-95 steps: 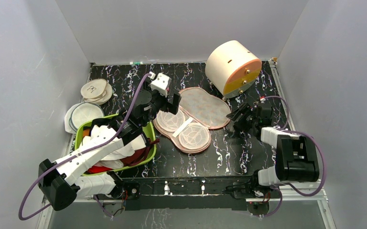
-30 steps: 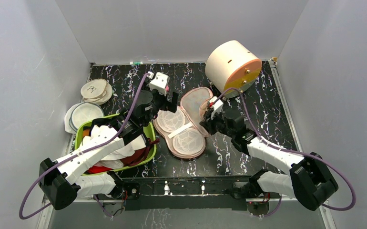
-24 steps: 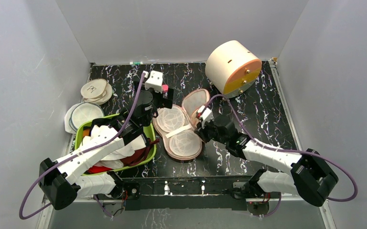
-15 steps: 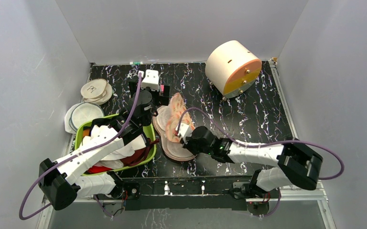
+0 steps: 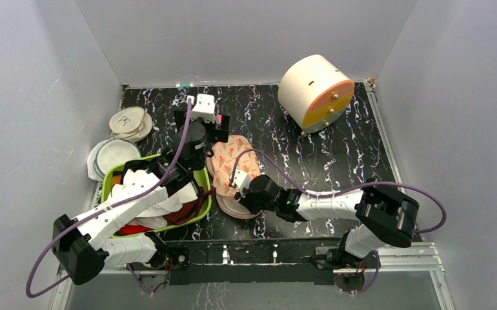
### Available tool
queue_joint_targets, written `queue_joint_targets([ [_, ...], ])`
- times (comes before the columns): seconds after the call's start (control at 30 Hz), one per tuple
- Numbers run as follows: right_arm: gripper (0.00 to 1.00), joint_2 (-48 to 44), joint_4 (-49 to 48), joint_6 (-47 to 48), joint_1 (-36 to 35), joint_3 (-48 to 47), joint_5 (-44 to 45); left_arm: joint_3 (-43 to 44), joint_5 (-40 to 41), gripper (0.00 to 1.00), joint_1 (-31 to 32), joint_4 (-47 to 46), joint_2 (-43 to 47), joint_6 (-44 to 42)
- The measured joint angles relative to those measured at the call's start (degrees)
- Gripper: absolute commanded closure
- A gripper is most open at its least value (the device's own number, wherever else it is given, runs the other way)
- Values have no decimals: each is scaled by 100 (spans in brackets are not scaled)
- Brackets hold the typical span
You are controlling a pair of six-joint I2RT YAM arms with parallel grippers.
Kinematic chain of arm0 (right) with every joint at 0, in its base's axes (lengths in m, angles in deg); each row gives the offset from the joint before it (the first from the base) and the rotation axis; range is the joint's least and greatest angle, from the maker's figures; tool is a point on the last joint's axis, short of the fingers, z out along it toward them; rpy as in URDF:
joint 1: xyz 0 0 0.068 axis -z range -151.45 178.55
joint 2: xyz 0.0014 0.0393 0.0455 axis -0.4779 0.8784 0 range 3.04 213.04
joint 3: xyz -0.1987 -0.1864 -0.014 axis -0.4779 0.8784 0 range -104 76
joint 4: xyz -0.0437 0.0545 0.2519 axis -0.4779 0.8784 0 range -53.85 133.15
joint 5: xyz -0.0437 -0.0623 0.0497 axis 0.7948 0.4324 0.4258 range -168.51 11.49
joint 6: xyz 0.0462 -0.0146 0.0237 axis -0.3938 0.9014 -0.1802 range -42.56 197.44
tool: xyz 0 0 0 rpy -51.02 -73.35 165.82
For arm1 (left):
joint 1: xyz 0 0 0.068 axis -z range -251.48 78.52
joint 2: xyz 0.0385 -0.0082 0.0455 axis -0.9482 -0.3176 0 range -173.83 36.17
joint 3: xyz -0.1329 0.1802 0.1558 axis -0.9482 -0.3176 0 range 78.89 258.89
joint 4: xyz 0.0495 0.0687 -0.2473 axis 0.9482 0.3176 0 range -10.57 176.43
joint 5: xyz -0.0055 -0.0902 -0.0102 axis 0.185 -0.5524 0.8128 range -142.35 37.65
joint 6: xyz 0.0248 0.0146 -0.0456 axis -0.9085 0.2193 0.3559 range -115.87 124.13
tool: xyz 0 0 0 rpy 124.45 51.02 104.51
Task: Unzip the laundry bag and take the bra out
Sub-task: Close the laundry bag at the center of the board, then reset both arms
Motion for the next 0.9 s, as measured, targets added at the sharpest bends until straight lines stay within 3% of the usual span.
queue_joint_targets([
  [0.07,50,-7,-85,-98,0,4,57,0,-7,2,0,0,0,0],
  [0.1,46,-35,-127,-138,0,20,105,0,-11,2,0,0,-2,0],
  [0.33,39,-1043,-319,-321,374,291,264,-4,-15,2,0,-2,0,-2],
  [0.53,28,-1926,-745,-654,1777,573,-245,-11,-31,2,-11,-7,-2,-2],
  [0.67,27,-1985,-839,-730,2194,643,-815,-24,-37,2,-11,-20,-24,-2],
  [0.8,26,-1611,-839,-754,2175,638,-1685,-24,-44,2,-11,-22,-72,2],
  [0.9,19,-1300,-772,-909,2111,643,-2044,-26,-63,2,-11,-17,-125,4],
])
